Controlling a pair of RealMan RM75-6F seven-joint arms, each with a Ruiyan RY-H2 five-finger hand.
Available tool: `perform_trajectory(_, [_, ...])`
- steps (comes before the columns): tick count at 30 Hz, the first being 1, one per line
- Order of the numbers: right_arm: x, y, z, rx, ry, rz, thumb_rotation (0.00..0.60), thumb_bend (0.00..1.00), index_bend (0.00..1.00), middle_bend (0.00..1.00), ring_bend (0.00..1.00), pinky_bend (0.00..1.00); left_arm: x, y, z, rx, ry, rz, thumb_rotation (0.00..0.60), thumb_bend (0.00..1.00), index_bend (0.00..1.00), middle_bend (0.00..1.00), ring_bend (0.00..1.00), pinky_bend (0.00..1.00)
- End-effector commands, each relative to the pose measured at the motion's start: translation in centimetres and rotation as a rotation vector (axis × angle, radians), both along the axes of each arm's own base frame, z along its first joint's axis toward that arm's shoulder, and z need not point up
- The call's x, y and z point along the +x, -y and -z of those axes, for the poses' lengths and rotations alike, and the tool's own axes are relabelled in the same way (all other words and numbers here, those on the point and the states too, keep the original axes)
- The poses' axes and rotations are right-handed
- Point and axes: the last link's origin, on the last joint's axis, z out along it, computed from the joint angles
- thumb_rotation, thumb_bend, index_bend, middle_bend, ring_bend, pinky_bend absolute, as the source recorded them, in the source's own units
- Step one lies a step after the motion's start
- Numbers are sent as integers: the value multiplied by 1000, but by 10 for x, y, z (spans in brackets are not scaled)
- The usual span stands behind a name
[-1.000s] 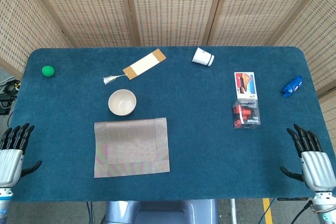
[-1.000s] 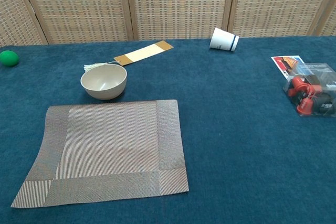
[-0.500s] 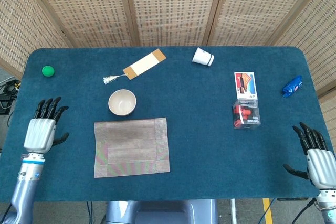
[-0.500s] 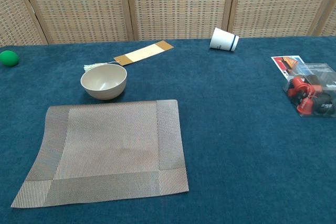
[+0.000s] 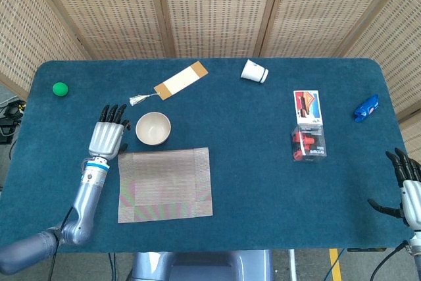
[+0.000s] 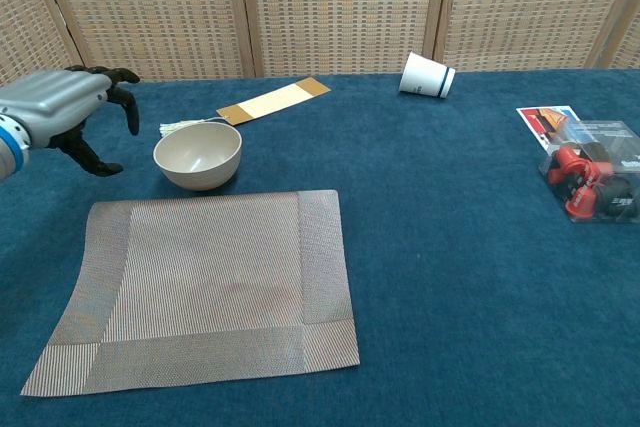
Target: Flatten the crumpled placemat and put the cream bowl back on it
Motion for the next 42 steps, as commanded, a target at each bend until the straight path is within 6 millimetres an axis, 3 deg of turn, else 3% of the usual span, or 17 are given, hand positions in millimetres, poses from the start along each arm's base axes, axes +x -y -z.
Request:
perform_trajectory(1, [-2,2,-1,-3,4,7,600,66,7,0,0,0,9,-6,13,-10,-5,9,600,252,437,0,0,0])
perform_trajectory(6, [-4,4,-4,-19,13,6,600,65,9,0,0,0,21,-11,32,-43,-27,19,600,253,443,0,0,0])
perform_trajectory(17, [-6,4,-7,-34,25,8,600,65,14,0,0,0,30,-18,54,-71,-71,17,600,291,469,0,0,0])
perform_trajectory(25, [-5,3,-9,-37,40,1,600,65,14,0,0,0,31,-15,60,-70,-85,22,600,654,648,0,0,0])
perform_trajectory(35, [-1,-1,-10,-33,50,-17,600,65,15,0,0,0,10,-17,26,5,-88,6,600,667,688,0,0,0])
perform_trajectory(42, [1,-3,-10,-30,54,-26,600,65,15,0,0,0,-31,-15,-18,80,-111,-39,600,667,697,0,0,0])
